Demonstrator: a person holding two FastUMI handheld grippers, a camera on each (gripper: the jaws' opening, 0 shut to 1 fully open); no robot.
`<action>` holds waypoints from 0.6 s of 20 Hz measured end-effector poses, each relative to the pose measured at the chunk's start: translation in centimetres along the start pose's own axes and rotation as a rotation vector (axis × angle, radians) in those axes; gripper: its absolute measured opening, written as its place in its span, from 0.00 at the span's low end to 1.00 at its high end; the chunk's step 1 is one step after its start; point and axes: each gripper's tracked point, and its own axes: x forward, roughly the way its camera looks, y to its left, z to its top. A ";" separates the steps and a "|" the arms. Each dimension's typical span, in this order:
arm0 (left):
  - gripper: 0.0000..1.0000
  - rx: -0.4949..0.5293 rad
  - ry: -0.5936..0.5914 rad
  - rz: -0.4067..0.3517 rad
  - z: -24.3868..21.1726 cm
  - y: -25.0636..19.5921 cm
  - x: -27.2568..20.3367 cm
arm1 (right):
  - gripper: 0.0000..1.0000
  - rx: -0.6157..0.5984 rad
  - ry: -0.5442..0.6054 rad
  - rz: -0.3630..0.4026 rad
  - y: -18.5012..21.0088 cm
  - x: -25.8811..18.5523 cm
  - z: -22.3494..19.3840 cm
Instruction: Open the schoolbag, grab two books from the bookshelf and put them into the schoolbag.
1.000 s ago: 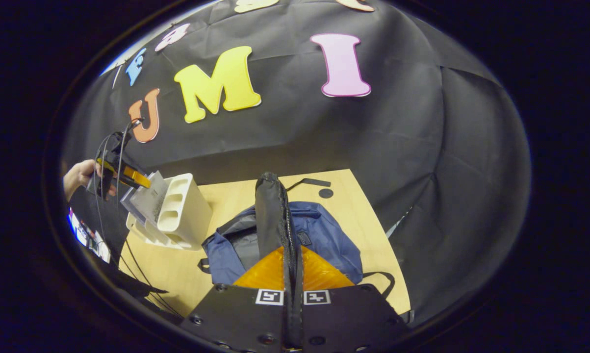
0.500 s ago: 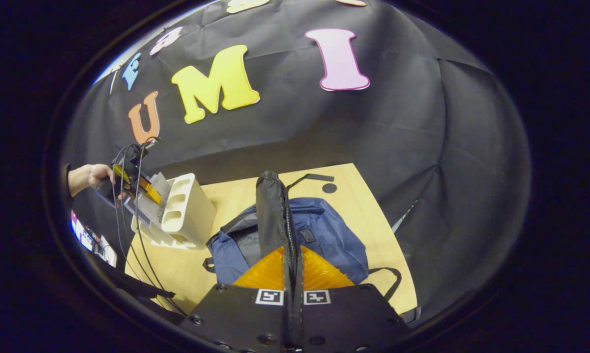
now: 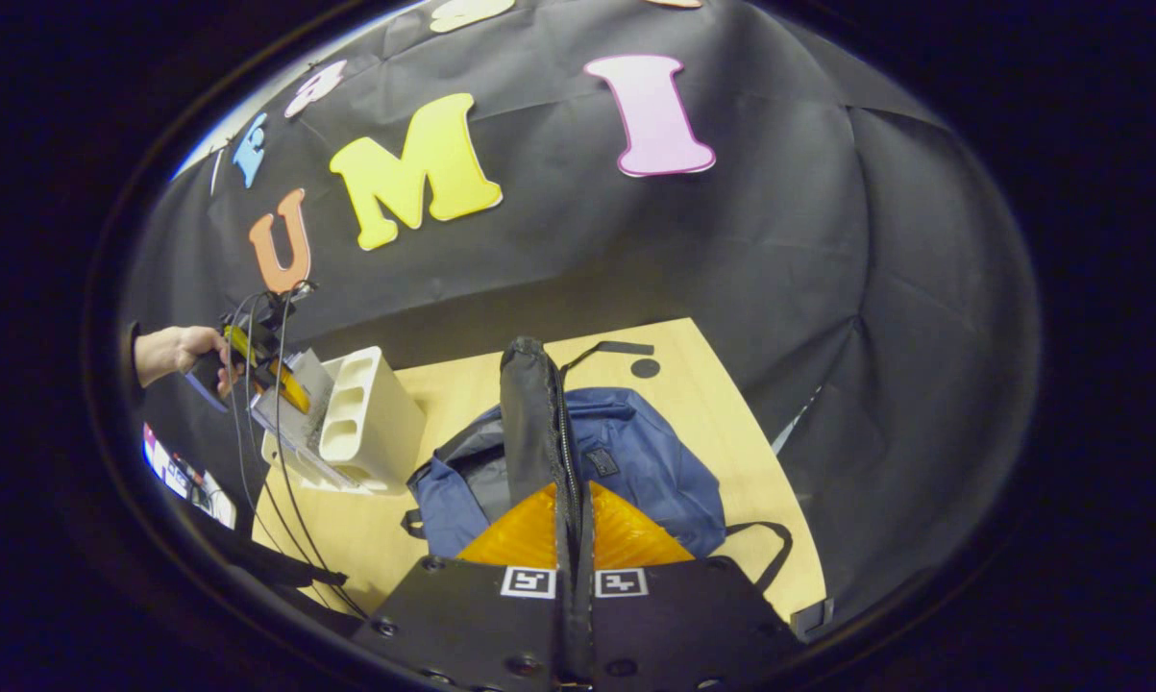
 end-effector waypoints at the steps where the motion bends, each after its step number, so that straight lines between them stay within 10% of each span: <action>1: 0.41 0.004 -0.008 -0.003 -0.3 0.0 -0.7 | 0.02 0.002 0.000 0.003 0.1 0.0 -0.2; 12: 0.45 0.010 -0.097 -0.198 -11.7 3.3 -14.7 | 0.00 0.012 -0.003 -0.018 0.6 -0.5 -0.1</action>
